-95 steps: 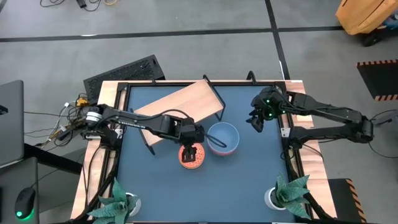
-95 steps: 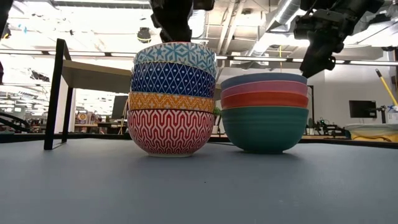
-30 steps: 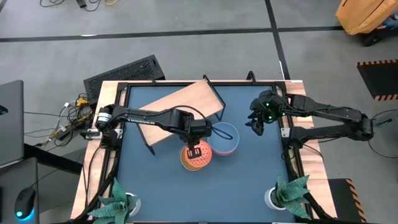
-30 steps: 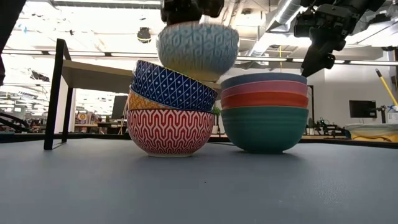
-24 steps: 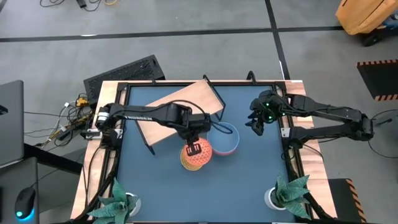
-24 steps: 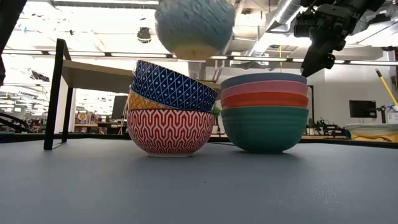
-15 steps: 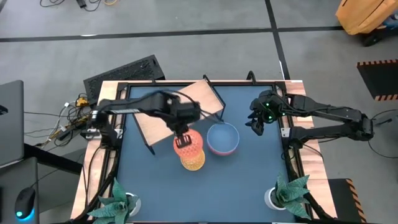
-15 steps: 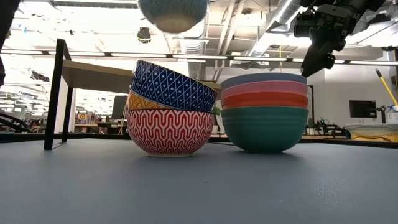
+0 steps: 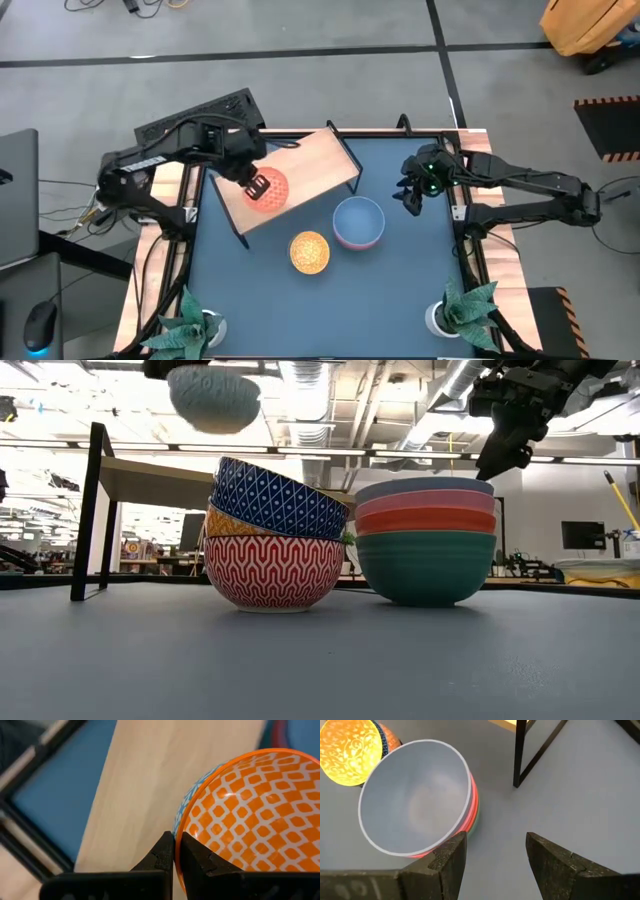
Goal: Place and stack bowls onto a shelf
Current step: Put the small orange bowl on the shelf
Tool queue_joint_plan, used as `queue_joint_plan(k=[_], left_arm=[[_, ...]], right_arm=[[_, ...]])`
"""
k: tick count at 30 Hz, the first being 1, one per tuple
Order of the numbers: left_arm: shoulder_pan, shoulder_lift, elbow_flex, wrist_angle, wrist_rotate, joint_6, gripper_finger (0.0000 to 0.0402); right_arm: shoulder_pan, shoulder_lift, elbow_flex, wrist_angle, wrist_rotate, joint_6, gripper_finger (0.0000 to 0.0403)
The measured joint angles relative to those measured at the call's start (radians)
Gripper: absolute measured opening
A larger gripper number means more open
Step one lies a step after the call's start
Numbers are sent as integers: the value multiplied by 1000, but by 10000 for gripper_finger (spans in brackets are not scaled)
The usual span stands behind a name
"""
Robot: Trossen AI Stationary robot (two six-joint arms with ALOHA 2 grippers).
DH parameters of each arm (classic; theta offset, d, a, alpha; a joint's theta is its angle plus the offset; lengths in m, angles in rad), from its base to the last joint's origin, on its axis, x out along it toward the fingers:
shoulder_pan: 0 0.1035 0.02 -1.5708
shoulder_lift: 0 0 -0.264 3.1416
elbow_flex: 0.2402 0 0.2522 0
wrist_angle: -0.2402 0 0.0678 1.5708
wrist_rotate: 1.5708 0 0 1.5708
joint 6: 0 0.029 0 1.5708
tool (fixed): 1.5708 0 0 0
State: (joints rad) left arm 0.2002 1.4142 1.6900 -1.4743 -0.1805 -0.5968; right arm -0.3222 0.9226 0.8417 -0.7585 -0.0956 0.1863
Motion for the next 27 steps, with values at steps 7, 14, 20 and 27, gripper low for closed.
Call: queue_joint_plan(k=[7, 14, 20, 27], left_arm=[[73, -67, -179, 23, 36, -47, 0], [144, -147, -288, 34, 85, -44, 0], [196, -207, -354, 116, 88, -53, 0], [227, -207, -423, 128, 103, -33, 0]], right_arm=[[0, 0, 0, 3, 0, -4, 230], [0, 0, 0, 3, 0, -3, 230], [0, 0, 0, 3, 0, -1, 230], [0, 0, 0, 3, 0, -1, 230]])
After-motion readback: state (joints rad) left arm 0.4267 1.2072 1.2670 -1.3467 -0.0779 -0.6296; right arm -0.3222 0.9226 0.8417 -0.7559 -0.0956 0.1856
